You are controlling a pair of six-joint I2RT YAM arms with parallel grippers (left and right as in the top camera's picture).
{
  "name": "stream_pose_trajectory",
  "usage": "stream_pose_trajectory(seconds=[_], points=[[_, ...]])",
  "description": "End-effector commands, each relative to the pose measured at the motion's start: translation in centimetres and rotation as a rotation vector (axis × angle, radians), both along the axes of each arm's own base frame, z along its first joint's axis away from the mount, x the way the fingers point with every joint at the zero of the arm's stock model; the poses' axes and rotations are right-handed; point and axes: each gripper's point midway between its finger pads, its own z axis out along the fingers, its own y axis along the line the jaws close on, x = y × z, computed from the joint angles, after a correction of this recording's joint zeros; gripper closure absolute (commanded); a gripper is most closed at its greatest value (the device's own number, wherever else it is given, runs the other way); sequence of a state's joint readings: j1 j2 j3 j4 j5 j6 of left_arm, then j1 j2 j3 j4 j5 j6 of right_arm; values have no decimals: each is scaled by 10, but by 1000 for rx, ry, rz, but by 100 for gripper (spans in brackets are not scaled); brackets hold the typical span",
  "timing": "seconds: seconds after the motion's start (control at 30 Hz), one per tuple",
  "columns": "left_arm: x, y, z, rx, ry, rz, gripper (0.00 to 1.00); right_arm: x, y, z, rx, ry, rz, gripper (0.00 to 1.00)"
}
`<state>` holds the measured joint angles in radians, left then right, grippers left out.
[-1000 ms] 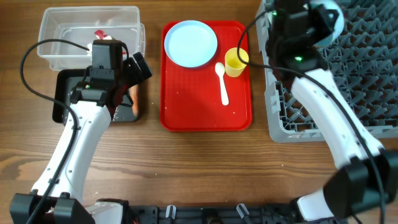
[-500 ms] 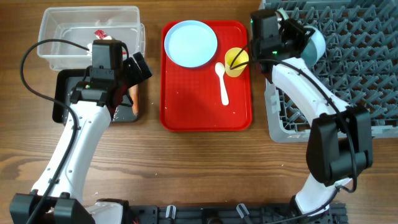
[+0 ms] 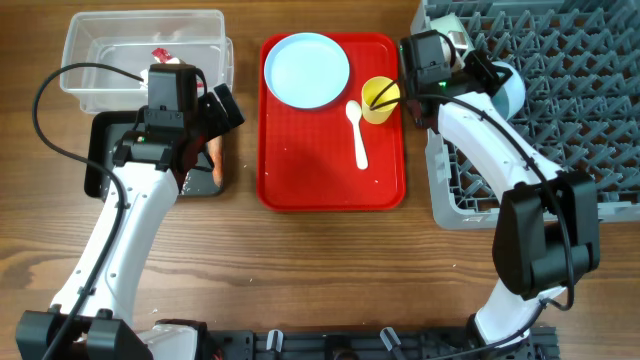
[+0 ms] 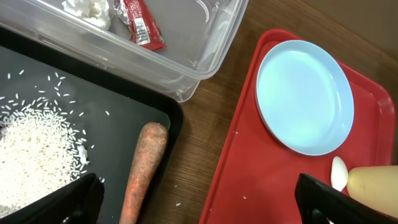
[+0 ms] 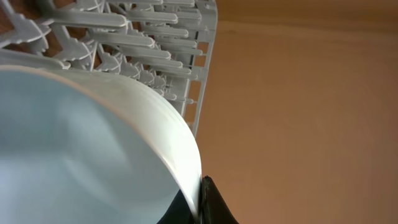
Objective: Sort waste into correct bins and load items into the dishwasher rack
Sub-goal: 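Carry the light-blue bowl into the grey rack and release it, then move right gripper to the light-blue plate and grasp its rim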
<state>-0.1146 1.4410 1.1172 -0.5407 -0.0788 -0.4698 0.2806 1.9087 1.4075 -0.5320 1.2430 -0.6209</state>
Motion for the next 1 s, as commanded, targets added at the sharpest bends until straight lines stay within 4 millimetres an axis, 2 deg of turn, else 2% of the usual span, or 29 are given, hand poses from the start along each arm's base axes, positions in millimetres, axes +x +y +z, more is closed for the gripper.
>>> stream_pose_trajectory(seconds=[0.0,0.3,0.37,0.47,0.6,0.67,0.87,0.97], points=[[1,3,-1,0,0,17,0,4,16,-23,110,-6,43,96],[1,3,-1,1,0,17,0,7,56,-31,159,22,149,95],[1,3,-1,1,0,17,0,7,60,-31,158,23,159,84],[1,3,-1,1,0,17,0,7,66,-31,160,21,173,46],[1,3,-1,1,0,17,0,10,74,-29,171,-2,190,26],[1,3,-1,1,0,17,0,12,77,-28,176,-19,196,9],[1,3,-1,1,0,17,0,16,82,-25,186,-51,205,0],[1,3,-1,1,0,17,0,22,83,-11,193,-132,198,0]])
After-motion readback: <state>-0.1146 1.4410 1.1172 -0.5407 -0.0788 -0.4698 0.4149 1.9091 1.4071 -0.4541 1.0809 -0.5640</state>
